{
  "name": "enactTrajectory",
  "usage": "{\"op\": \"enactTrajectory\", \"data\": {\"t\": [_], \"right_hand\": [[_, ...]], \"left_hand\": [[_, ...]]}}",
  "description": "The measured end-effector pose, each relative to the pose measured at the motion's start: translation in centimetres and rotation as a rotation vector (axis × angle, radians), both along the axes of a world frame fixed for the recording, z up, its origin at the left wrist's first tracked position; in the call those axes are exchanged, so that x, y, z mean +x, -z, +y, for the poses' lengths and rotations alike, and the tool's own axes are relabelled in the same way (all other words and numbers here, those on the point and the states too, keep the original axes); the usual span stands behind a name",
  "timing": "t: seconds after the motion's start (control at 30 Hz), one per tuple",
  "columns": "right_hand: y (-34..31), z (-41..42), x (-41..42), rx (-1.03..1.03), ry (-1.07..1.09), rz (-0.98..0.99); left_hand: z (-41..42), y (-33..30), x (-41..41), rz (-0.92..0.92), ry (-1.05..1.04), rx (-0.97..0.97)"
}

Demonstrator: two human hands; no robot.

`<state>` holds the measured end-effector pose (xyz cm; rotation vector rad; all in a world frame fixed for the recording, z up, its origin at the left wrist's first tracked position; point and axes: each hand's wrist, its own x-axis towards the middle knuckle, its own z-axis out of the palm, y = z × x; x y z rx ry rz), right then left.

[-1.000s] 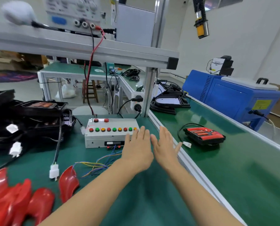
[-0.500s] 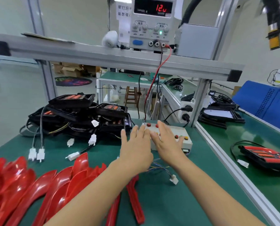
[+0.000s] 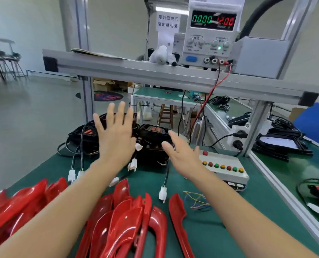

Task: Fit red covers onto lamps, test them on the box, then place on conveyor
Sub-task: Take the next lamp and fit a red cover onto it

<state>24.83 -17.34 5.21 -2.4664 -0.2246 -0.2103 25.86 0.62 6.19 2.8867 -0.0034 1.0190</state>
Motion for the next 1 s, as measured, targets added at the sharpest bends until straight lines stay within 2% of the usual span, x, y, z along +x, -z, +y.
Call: {"op": "enactTrajectory", "data": {"t": [0.27, 0.57, 0.67, 1.0], "right_hand": [[-0.7, 2.7, 0.0, 0.038, -0.093, 0.029], [-1.0, 3.6, -0.2, 0.142, -0.162, 0.03], [-1.2, 3.8, 0.0, 0.231, -0.159, 0.079], [-2.2, 4.7, 0.4, 0.683, -0.159, 0.283]], "left_hand": [[3.5, 1.1, 3.9, 0.048, 0.002, 0.14], [3.6, 0.5, 5.1, -0.09, 0.174, 0.141], [3.4, 0.0, 4.8, -0.134, 0.203, 0.138], [3.8, 0.2, 2.3, -0.476, 0.267, 0.121]]}}
